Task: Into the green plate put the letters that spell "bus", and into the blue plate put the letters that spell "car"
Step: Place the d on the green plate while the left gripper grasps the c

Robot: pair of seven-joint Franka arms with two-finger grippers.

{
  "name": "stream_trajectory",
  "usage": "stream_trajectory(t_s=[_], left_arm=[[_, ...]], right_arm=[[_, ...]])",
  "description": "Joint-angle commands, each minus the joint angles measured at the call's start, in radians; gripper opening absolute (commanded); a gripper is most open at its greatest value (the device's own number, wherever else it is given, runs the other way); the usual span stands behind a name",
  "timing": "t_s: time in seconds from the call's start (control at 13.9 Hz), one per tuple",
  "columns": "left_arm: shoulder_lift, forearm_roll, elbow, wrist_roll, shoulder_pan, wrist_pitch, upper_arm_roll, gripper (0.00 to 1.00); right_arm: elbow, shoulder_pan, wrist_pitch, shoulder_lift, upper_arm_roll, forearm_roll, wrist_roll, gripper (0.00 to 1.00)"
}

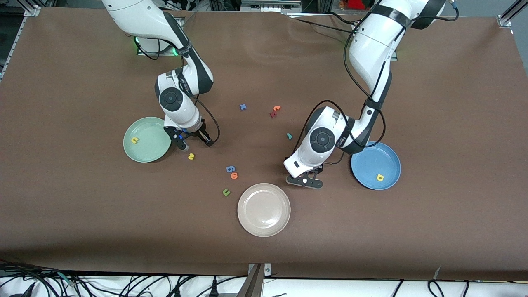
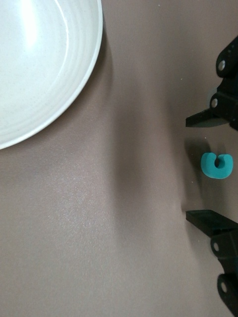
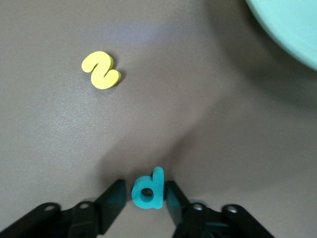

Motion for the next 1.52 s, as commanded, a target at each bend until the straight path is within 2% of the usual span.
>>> stream_trajectory(t_s=[0.0,0.14,0.29,0.58,0.79,0.87,1.01,1.23,1.44], left_arm=[[0.009,-0.008,0.012,0.01,-0.013,-0.009,0.008,0.75],[0.009,-0.008,-0.001,0.01,-0.017,-0.01,0.008,0.74],[0.009,-0.008,-0.008,0.011,-0.017,-0.01,0.008,0.73],[0.007,-0.008,-0.019,0.011,-0.013,-0.023,0.008,0.7],[0.0,-0.009,-0.033,0.008,-0.015,-0.024,0.006,0.61],[0.0,-0.011,-0.036,0.01,-0.013,-0.026,0.006,0.53],[0.0,-0.019,-0.037,0.007,-0.013,-0.038,0.006,0.48],[-0.004,-0.02,-0.037,0.004,-0.015,-0.055,0.005,0.42],[-0.008,-0.02,-0.034,0.007,-0.013,-0.061,0.005,0.37]], right_arm=[[-0.022,0.001,0.023,0.011,-0.001,0.01,-0.027,0.14],[-0.021,0.001,0.019,0.009,-0.001,0.01,-0.027,0.06],[-0.015,0.003,0.003,0.002,-0.004,0.005,-0.032,0.05],[0.071,0.0,-0.216,-0.044,-0.049,0.005,-0.081,0.05],[0.198,0.0,-0.492,-0.069,-0.139,0.005,-0.202,0.05],[0.239,0.0,-0.584,-0.071,-0.179,0.007,-0.263,0.05],[0.271,0.0,-0.687,-0.083,-0.258,0.009,-0.404,0.05],[0.258,-0.008,-0.717,-0.08,-0.366,0.01,-0.639,0.05],[0.203,-0.059,-0.673,-0.057,-0.388,0.012,-0.786,0.05]])
